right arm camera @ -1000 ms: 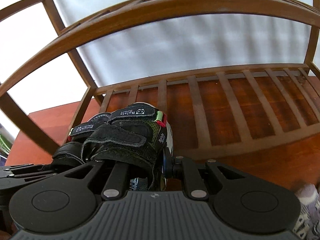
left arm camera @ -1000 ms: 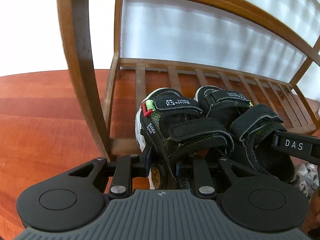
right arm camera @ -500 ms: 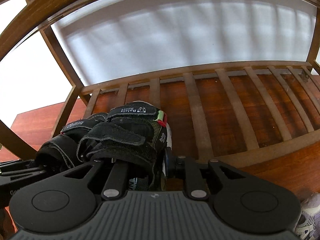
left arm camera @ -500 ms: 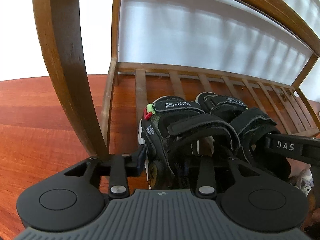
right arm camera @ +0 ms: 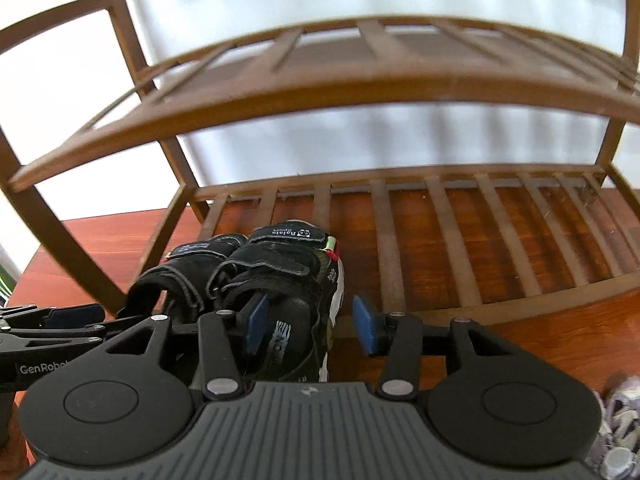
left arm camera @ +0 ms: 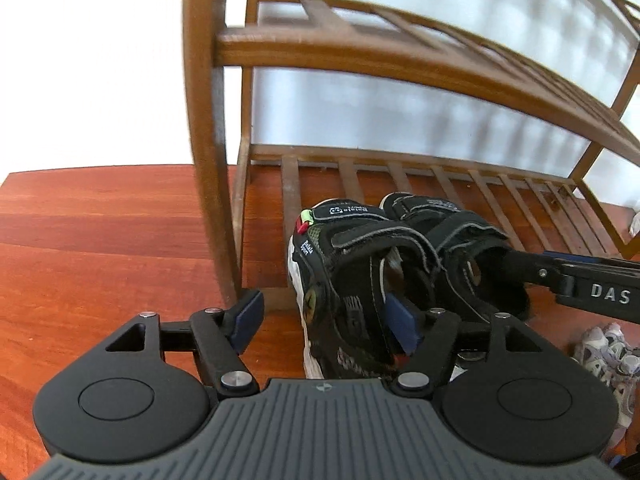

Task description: Organize scattered shoes

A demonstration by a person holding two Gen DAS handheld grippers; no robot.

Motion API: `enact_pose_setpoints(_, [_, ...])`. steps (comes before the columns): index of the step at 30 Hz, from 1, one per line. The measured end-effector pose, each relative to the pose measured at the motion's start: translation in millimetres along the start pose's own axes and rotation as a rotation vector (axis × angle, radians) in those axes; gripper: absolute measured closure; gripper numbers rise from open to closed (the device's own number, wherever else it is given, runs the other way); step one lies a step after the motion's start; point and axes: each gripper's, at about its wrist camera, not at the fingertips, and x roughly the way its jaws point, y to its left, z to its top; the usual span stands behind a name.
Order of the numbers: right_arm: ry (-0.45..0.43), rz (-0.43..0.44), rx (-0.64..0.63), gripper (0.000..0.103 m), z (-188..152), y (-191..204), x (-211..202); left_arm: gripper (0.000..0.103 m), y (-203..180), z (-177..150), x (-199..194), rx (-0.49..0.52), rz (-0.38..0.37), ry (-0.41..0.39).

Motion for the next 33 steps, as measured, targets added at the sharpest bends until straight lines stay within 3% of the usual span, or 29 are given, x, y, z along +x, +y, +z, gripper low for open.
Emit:
enact_pose_setpoints(4, [-0.027,0.012,-0.013,0.036,-5.6,0.7,-25.7,0.016,-5.6,-7.8,-18.7,0.033,0.01,-0.039])
enact_pose_setpoints(11, [-0.031,0.025,-0.059,0.016,-27.8,4.5,-51.5,0.001,-12.7,-34.5,-34.9,0.07,-0.052,-0.034])
enact_pose_setpoints(17, [-0.002,0.032,-0.104,0.001,-46.1,10.8,-47.0,0.0,-16.2,-58.4,-23.3,0.08,-0.081,0.006])
enact_pose_setpoints(33, [0.049,0.022,-0.168,0.001,-70.1,21.0,-2.3,0.0,-9.8,-89.7,-3.0,0.17,-0.019,0.032])
